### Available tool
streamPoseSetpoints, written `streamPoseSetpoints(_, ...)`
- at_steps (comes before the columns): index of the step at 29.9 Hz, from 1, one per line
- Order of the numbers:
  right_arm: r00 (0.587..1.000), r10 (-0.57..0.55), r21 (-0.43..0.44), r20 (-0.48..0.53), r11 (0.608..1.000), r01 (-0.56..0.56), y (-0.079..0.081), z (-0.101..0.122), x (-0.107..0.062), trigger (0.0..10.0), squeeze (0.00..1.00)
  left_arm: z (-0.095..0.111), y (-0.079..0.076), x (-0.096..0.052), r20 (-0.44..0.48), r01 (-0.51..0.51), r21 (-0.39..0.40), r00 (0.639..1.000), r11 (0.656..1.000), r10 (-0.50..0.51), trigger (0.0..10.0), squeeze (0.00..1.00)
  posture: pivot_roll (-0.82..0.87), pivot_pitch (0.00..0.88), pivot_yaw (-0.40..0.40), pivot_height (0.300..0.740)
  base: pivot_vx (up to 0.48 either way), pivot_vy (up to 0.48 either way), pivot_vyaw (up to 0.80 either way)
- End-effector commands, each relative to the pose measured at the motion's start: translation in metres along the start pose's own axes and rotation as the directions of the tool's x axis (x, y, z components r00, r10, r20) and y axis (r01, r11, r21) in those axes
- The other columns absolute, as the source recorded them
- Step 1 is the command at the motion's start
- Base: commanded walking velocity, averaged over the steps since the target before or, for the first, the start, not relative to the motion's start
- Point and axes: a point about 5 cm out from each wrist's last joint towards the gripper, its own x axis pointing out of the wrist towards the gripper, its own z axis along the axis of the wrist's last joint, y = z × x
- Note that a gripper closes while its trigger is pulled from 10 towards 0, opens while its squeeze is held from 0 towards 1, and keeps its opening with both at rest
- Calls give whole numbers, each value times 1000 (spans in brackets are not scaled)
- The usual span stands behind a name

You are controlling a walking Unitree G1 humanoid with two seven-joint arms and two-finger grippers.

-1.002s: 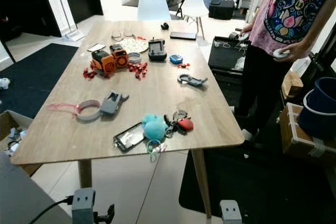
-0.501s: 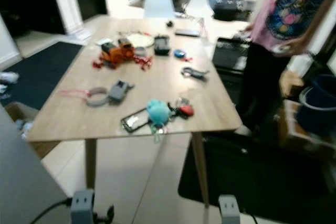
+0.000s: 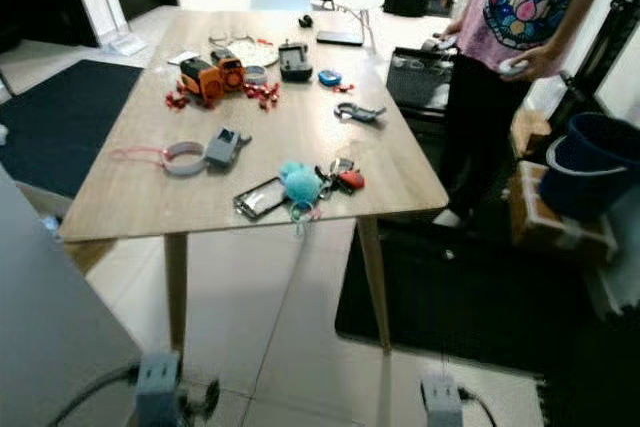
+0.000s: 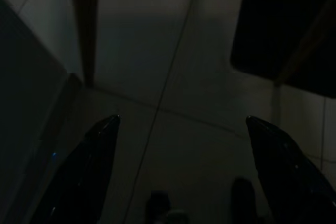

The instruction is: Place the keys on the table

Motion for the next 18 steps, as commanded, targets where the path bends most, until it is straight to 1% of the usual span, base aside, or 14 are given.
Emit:
streamPoseSetpoints(1,1000,0,-5,2,1000,0,0,0,0,10000,0,2,3,0,11,-9,11,1000,1000,9,10000,0,71,62,-38,740,0,0,0)
streamPoseSetpoints(6,1000,5,-10,3,1000,-4,1,1,0,10000,0,4,3,-1,33,-6,9,999,1000,6,10000,0,75,69,-41,740,0,0,0)
streamPoseSetpoints(12,1000,13,-11,22,1000,-13,3,5,1,10000,0,3,2,-2,36,-4,14,999,1000,3,10000,0,76,73,-42,740,0,0,0)
streamPoseSetpoints(18,999,46,-70,27,997,-44,6,8,2,10000,0,2,2,-2,33,-3,16,999,1000,3,10000,0,76,75,-45,740,0,0,0)
